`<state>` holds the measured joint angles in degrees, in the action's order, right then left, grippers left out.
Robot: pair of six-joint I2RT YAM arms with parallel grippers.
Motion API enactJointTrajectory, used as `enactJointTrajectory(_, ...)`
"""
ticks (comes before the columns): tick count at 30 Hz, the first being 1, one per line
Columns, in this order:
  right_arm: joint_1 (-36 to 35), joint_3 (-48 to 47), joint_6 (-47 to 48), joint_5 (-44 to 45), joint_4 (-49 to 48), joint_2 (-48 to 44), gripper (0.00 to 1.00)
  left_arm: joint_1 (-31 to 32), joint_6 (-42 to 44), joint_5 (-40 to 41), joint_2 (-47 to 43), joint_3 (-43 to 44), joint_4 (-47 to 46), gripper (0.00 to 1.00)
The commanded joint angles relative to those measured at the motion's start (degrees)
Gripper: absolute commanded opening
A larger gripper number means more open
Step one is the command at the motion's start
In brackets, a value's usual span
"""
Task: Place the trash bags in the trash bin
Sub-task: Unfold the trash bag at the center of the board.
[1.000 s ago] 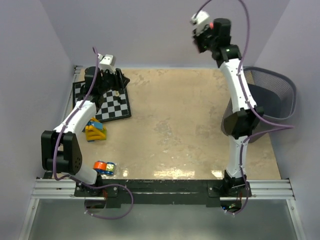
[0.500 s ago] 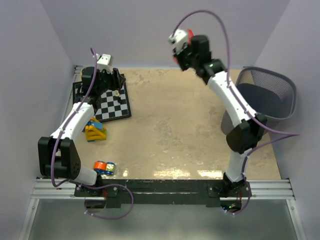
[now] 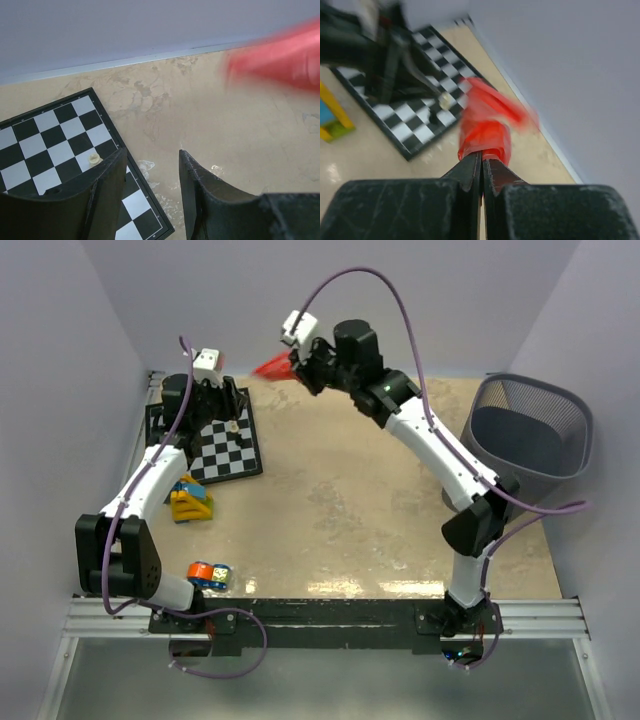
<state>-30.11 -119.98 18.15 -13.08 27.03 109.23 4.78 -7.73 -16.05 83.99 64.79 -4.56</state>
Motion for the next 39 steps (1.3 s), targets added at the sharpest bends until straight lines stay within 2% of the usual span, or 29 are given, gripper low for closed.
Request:
enactJointTrajectory(1,11.94,-6.18,-3.09,23.27,-10.85,-0.38,0.0,-0.56,0.87,0.94,-2.42,-0.02,-0.8,0.51)
enactJointTrajectory(2,18.01,-17.28,-7.65,26.93,-6.85,6.19,0.0,-0.56,0.78,0.68,-2.51,-0.19,-0.8,0.51)
enactJointTrajectory(4,22.89,-41.62,-13.04,19.01,5.27,18.77,0.0,-0.56,1.05,0.5,-2.6,-0.28,-0.72,0.51)
enactJointTrajectory(5,20.46,-41.56,-10.97,14.88,5.49,19.44,0.0,-0.64,1.05,0.67,-2.6,-0.37,-0.8,0.51)
enactJointTrajectory(8,5.55,-19.4,0.52,-11.19,2.33,6.93,0.0,-1.08,1.05,0.76,-2.6,0.07,-0.45,0.51)
enactJointTrajectory(10,-5.35,-6.99,9.76,-16.79,3.99,-1.17,0.0,-1.17,1.83,1.55,-2.77,0.33,0.07,0.51)
enactJointTrajectory(12,-7.6,0.41,10.94,-12.71,1.73,-5.94,0.0,-1.26,2.8,2.43,-3.21,0.42,0.77,0.51)
enactJointTrajectory(13,-4.29,3.67,10.16,-0.92,-4.03,-7.09,0.0,-1.26,3.15,2.87,-3.74,0.16,1.13,0.51)
enactJointTrajectory(15,9.03,4.51,5.61,12.65,-11.18,-3.97,0.0,-1.17,3.51,2.96,-4.44,-0.54,1.39,0.51)
enactJointTrajectory(16,14.5,-4.9,1.84,18.91,-9.03,0.85,0.0,-1.17,3.59,2.7,-4.71,-0.81,1.48,0.51)
enactJointTrajectory(17,19.16,-14.48,-2.64,20.62,-3.53,8.38,0.0,-1.26,3.51,2.43,-5.14,-1.07,1.57,0.51)
enactJointTrajectory(18,21.47,-34.59,-5.9,18.64,4.19,15.33,0.0,-1.26,3.59,2.43,-5.41,-1.34,1.57,0.51)
enactJointTrajectory(19,21.23,-45.23,-7.33,14.18,9.4,21.84,0.0,-1.26,3.6,2.43,-5.59,-1.51,1.66,0.51)
enactJointTrajectory(20,18.45,-48.73,-6.73,5.09,12.49,24.25,0.0,-1.35,3.6,2.6,-5.76,-1.69,1.66,0.51)
enactJointTrajectory(21,14.42,-44.76,-4.55,-5.01,13.39,22.8,0.0,-1.52,3.6,2.61,-5.85,-1.69,1.74,0.51)
enactJointTrajectory(23,2.57,-26.19,3.78,-18.59,11.92,12.9,0.0,-1.79,4.12,3.48,-5.76,-1.52,2.27,0.51)
enactJointTrajectory(24,-1.32,-16.26,3.12,-18.47,5.82,3.8,0.0,-1.79,4.38,4.27,-5.59,-1.51,2.62,0.52)
enactJointTrajectory(25,-1.62,-5.81,0.33,-14.29,-1.12,-2.29,0.0,-1.79,4.47,5.06,-5.67,-1.34,2.97,0.52)
enactJointTrajectory(27,5.27,2.71,-1.8,0.52,-9.6,-4.91,0.0,-1.79,4.48,5.24,-5.76,-1.34,3.5,0.52)
enactJointTrajectory(28,13.41,0.39,-2.85,11.39,-10.23,-1.34,0.0,-1.7,4.3,5.16,-5.85,-1.51,3.59,0.52)
enactJointTrajectory(29,16.89,-6.16,-5.12,20.55,-7.45,3.83,0.0,-1.7,4.12,5.07,-6.29,-1.77,3.5,0.52)
enactJointTrajectory(30,23.36,-18.58,-9.23,23.68,-2.12,10.85,0.0,-1.79,3.95,4.63,-6.55,-2.13,3.42,0.51)
enactJointTrajectory(31,25.43,-28.19,-11.89,17.19,3.68,15.44,0.0,-1.7,3.77,4.37,-6.73,-2.3,3.33,0.51)
enactJointTrajectory(32,24.06,-32.12,-11.82,15.56,3.3,16.79,0.0,-1.79,3.68,4.1,-6.64,-2.39,3.24,0.51)
enactJointTrajectory(33,19.87,-28.85,-10.52,14.76,0.69,15.33,0.0,-1.79,3.6,4.01,-6.73,-2.48,3.24,0.52)
enactJointTrajectory(34,15.3,-21.94,-7.37,9.62,-3.08,12.44,0.0,-1.87,3.33,4.01,-6.56,-2.39,3.06,0.51)
enactJointTrajectory(36,3.37,-12.87,0.79,-9.32,-2.78,7.07,0.0,-1.96,3.07,3.84,-6.29,-2.04,2.98,0.52)
enactJointTrajectory(37,-1.92,-10.3,6.4,-14.99,-0.25,4.96,0.0,-1.96,3.07,4.1,-6.29,-1.78,2.89,0.52)
enactJointTrajectory(39,-8.81,-4.67,8.39,-17.15,-1.26,0.12,0.0,-2.05,3.42,4.54,-6.46,-1.25,3.24,0.52)
